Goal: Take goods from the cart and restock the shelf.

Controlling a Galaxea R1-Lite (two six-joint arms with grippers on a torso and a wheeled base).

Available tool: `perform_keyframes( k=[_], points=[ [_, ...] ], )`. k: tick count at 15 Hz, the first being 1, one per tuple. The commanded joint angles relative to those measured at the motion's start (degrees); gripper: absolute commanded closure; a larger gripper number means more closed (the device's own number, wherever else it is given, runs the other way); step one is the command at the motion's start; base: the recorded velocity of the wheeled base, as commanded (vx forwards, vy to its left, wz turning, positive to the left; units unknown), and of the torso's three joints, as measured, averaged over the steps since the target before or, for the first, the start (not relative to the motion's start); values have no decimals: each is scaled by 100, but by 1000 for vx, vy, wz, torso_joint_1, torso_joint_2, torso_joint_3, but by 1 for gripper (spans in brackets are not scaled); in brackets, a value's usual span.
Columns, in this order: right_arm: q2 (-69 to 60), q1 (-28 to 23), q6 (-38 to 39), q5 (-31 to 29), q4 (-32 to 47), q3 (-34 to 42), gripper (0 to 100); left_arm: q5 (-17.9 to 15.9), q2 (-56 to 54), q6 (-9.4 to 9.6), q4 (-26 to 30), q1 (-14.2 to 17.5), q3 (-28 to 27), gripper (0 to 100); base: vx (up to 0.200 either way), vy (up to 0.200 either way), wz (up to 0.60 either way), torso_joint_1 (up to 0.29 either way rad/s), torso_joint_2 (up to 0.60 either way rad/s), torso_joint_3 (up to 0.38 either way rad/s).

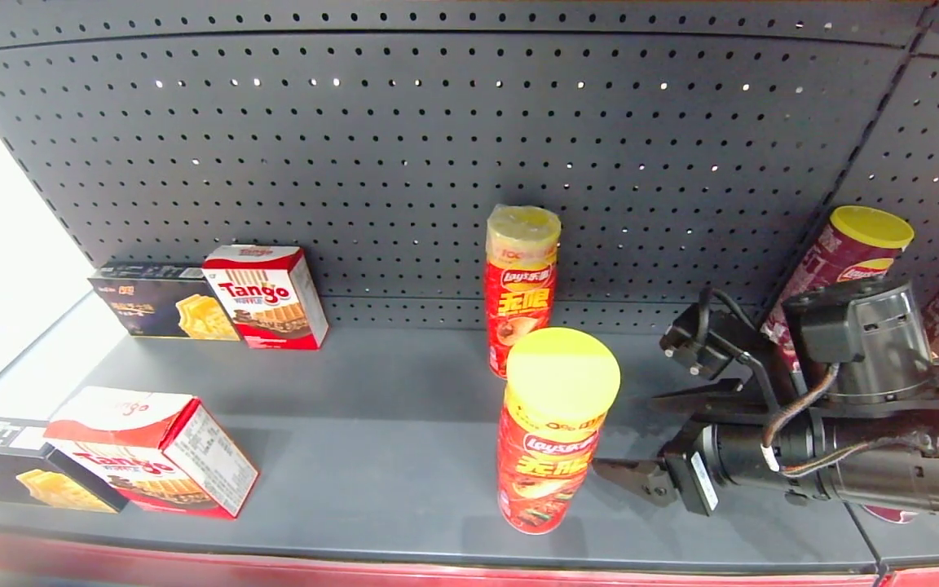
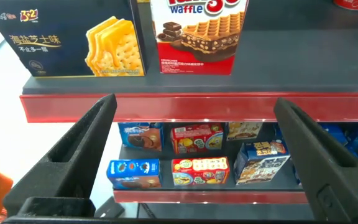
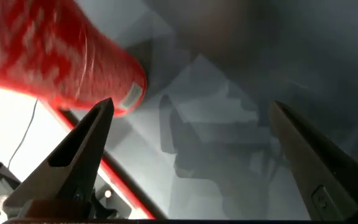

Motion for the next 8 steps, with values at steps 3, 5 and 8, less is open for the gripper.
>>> perform_keyframes(
  k=[3,5,8],
  points=[
    [133,44,-2,1,-39,-38,0,0,11,0,-1,0,0,0,0,0,0,0,0,0],
    [160,88,-2,1,-39,-46,0,0,11,0,-1,0,0,0,0,0,0,0,0,0],
    [204,158,-2,1,-56,-46,0,0,11,0,-1,0,0,0,0,0,0,0,0,0]
  ],
)
